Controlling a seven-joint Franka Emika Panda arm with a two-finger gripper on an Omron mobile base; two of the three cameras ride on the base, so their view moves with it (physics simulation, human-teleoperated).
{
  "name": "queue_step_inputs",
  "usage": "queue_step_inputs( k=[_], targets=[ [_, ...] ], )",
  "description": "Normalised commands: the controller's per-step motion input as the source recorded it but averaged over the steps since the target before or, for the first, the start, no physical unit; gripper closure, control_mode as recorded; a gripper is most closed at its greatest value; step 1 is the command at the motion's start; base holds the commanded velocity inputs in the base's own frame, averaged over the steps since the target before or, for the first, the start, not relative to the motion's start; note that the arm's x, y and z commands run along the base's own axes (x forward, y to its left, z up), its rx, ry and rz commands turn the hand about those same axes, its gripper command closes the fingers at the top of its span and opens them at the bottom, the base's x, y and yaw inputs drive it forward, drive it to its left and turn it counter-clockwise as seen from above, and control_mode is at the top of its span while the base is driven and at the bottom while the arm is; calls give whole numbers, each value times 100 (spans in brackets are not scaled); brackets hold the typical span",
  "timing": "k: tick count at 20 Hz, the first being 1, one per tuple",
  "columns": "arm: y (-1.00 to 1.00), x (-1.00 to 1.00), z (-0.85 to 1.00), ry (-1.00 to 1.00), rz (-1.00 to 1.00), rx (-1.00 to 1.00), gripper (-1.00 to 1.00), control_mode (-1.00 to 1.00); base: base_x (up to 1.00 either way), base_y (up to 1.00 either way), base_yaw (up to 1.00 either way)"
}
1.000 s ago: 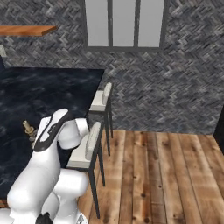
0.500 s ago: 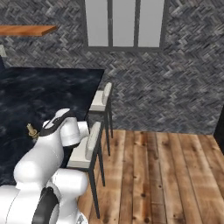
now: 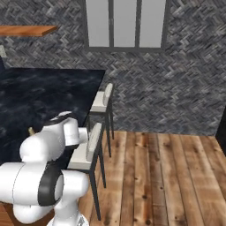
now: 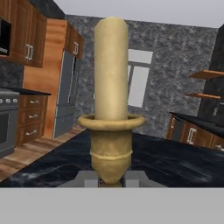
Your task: Get the candle and the liquor from the cabinet and move them to the dining counter.
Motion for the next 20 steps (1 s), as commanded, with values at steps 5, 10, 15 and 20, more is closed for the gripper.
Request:
queue_step_inputs(
  k=[5, 10, 15, 20],
  targets=[
    [3, 27, -23, 0, 0, 3, 100, -100, 0, 0, 0],
    [2, 30, -20, 0, 0, 0, 100, -100, 0, 0, 0],
    [2, 22, -8, 0, 0, -1, 100, -100, 0, 0, 0],
    [5, 15, -19, 0, 0, -1, 100, -100, 0, 0, 0]
  ],
)
